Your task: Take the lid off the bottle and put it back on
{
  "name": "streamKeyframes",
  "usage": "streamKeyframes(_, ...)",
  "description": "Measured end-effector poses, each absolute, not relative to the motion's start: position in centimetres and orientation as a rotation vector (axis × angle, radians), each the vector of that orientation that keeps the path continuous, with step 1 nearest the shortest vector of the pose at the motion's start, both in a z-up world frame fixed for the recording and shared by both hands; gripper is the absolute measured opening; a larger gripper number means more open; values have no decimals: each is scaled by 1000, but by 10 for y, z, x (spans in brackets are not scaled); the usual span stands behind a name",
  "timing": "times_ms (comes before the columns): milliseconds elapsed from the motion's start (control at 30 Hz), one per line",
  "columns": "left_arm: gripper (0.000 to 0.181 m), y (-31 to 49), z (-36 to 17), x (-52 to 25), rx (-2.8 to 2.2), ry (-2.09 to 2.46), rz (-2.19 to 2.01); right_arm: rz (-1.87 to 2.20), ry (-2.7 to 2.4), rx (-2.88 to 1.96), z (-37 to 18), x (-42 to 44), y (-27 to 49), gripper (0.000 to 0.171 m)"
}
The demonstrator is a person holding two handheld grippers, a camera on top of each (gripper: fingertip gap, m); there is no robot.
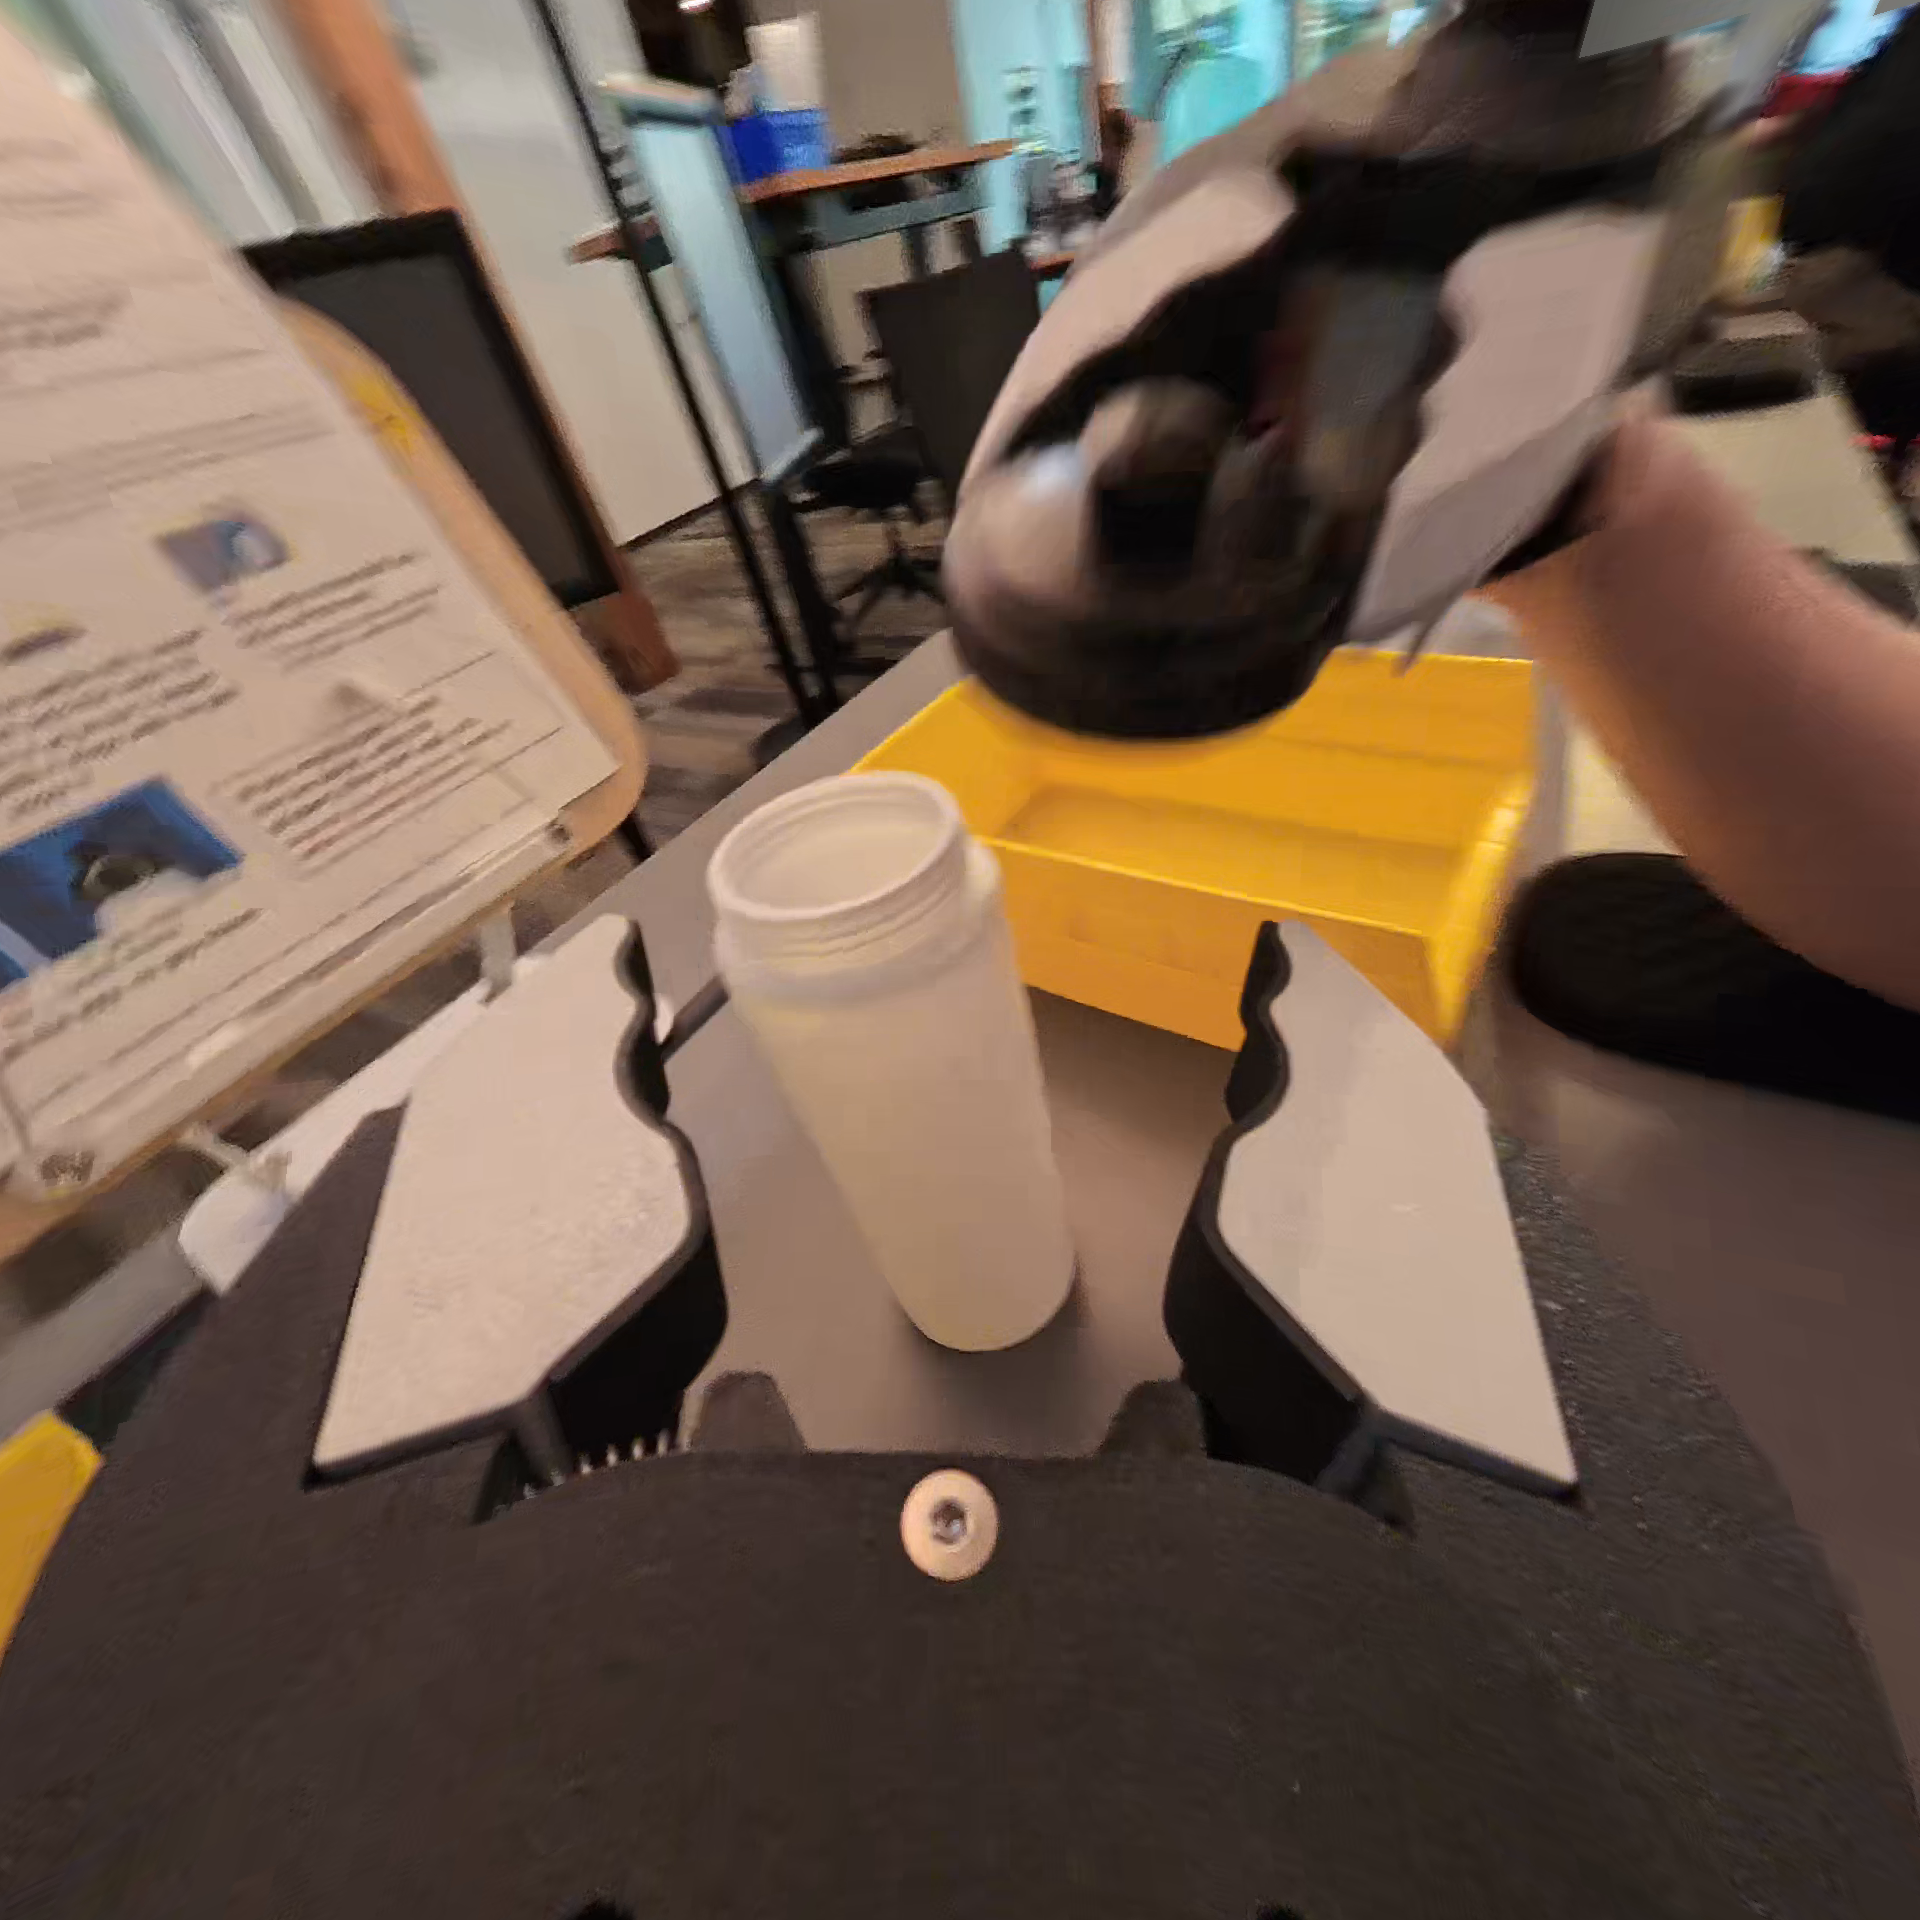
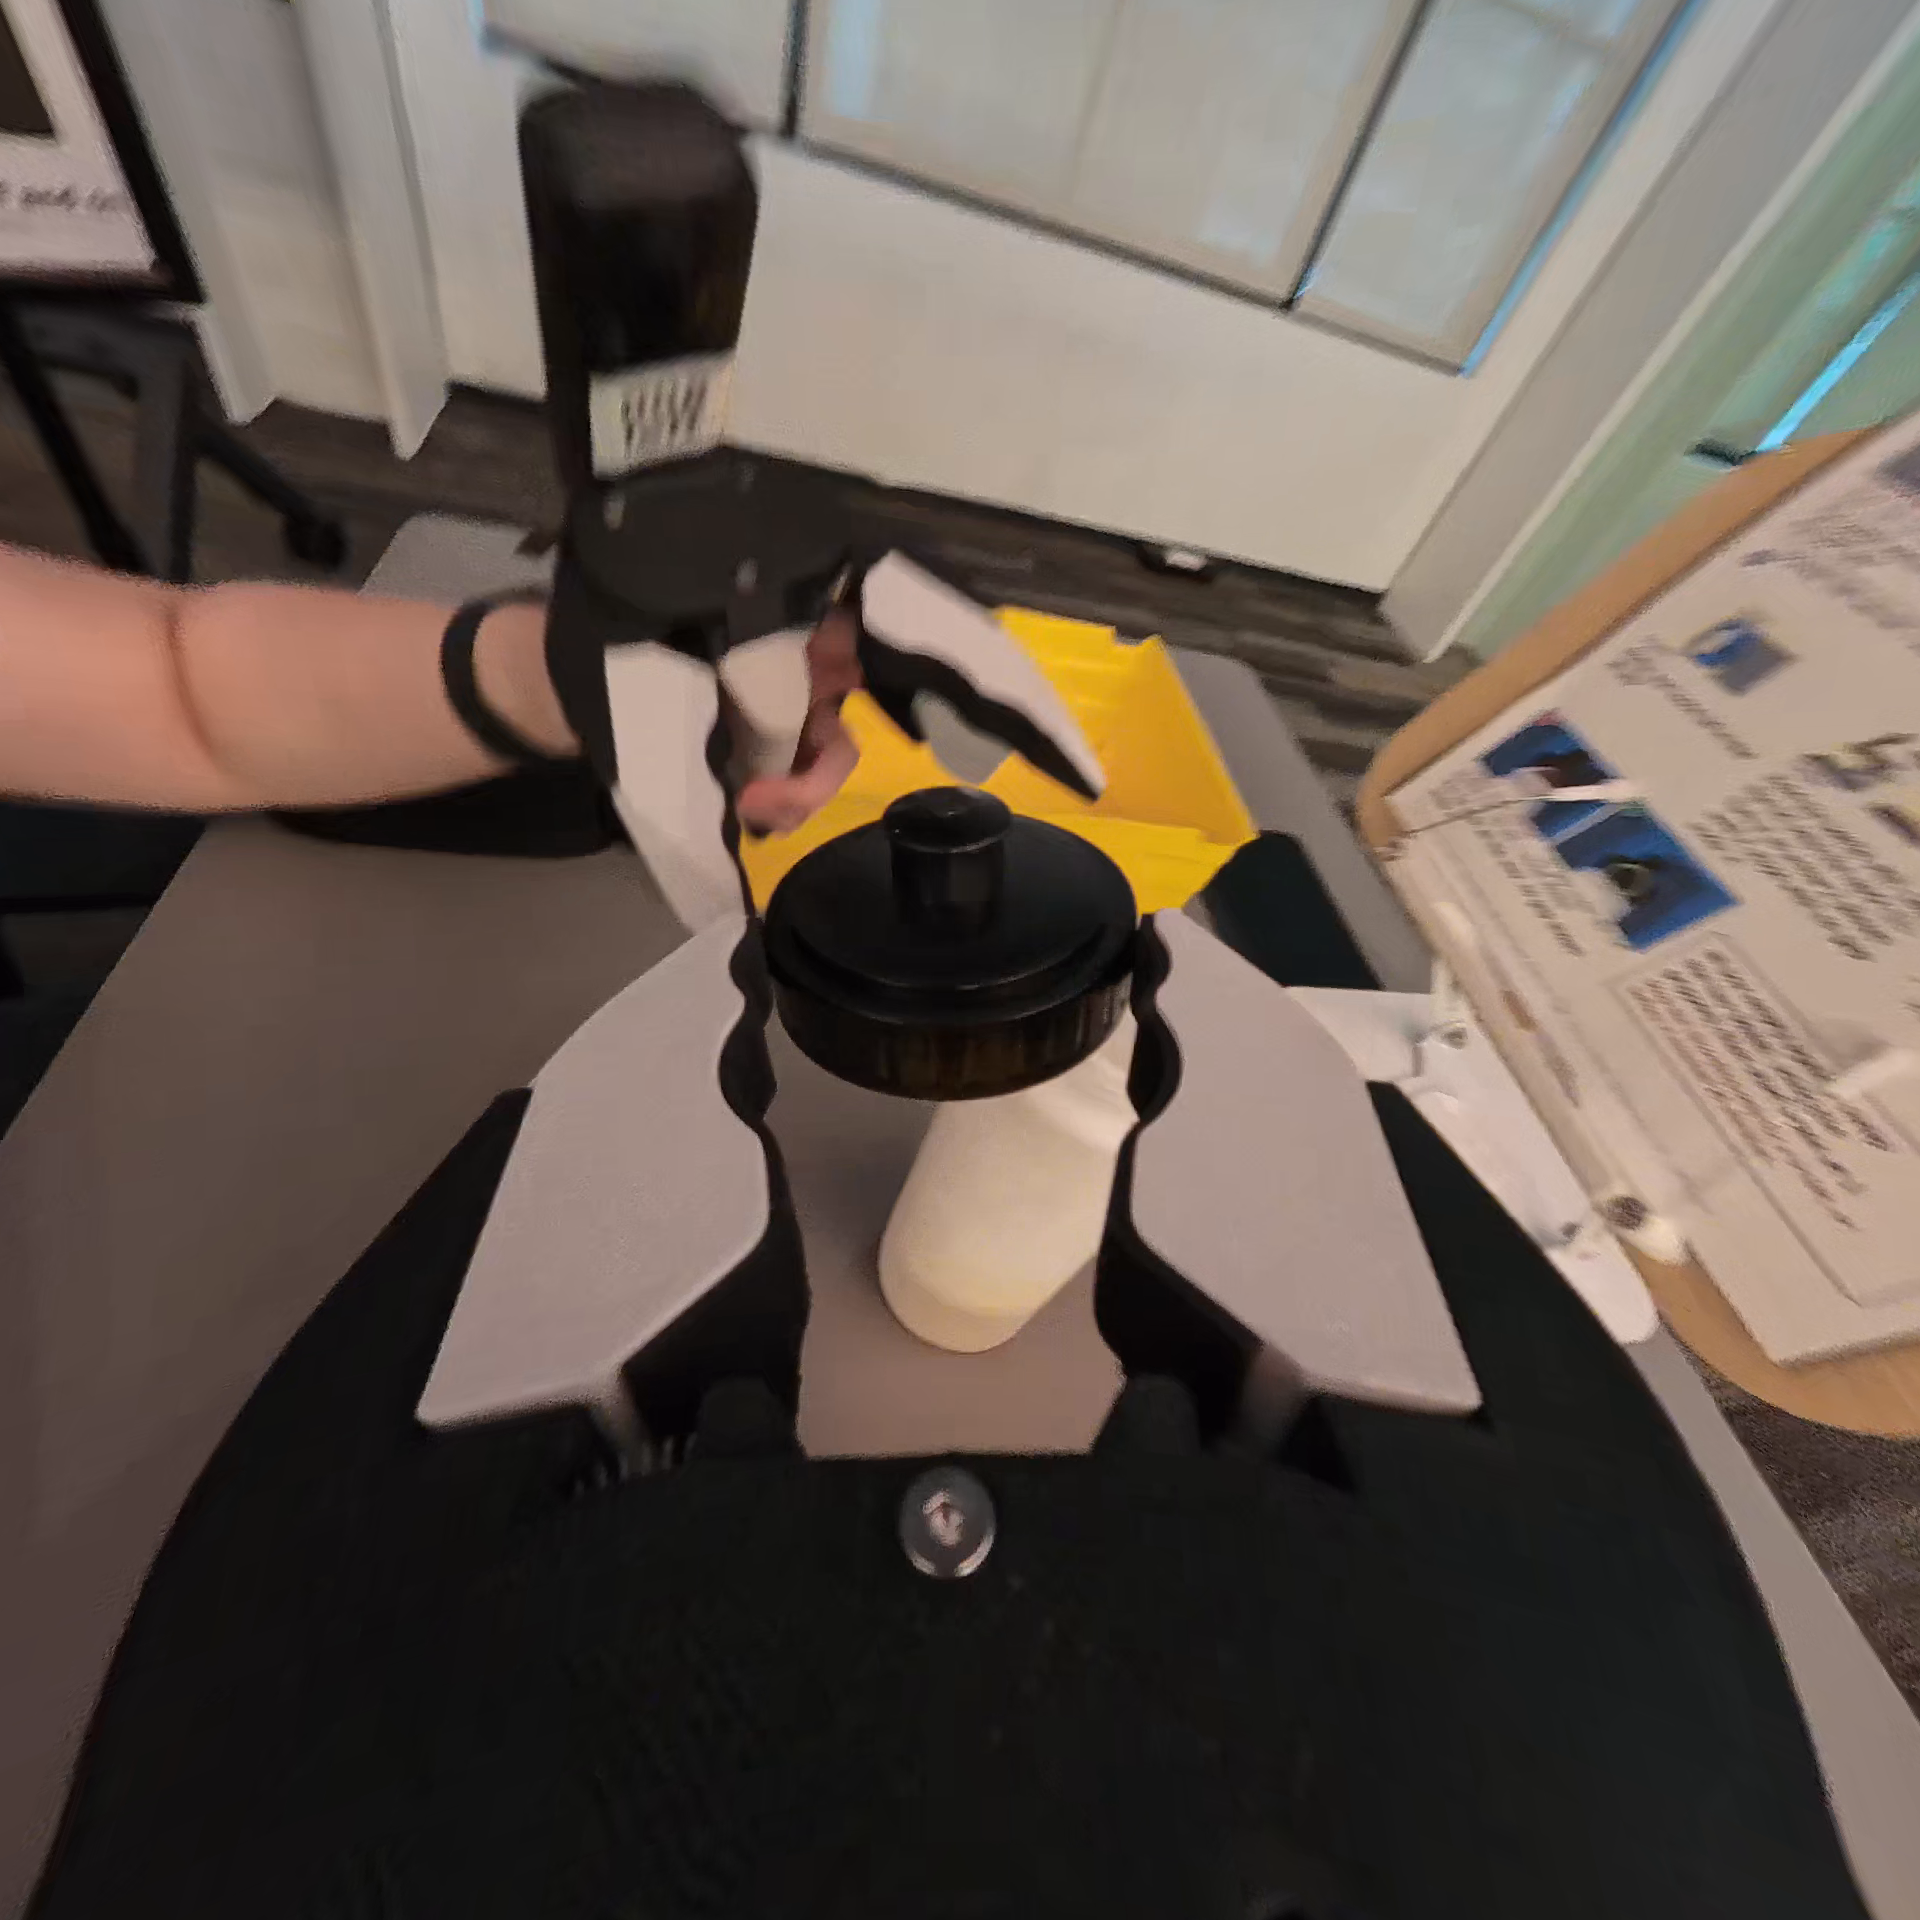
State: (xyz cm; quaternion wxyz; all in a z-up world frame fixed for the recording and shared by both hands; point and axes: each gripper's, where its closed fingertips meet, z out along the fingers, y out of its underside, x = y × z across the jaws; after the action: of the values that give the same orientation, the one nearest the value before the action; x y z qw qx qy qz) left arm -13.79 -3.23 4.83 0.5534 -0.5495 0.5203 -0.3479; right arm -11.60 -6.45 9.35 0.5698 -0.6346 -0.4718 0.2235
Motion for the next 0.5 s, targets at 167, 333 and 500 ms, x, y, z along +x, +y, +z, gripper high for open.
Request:
streamKeyframes(167, 122, 9, -5, -117, -1481, 952, -812, 557, -824, -1434, 125, -79, -45, 68)
streamKeyframes(333, 116, 21, -45, -92, -1516, 984, -823, 667, -729, -1455, 114, -82, -27, 68)
streamKeyframes(500, 86, 13, -55, -81, -1441, 1070, -884, 724, -768, -1517, 84, -100, -14, 68)
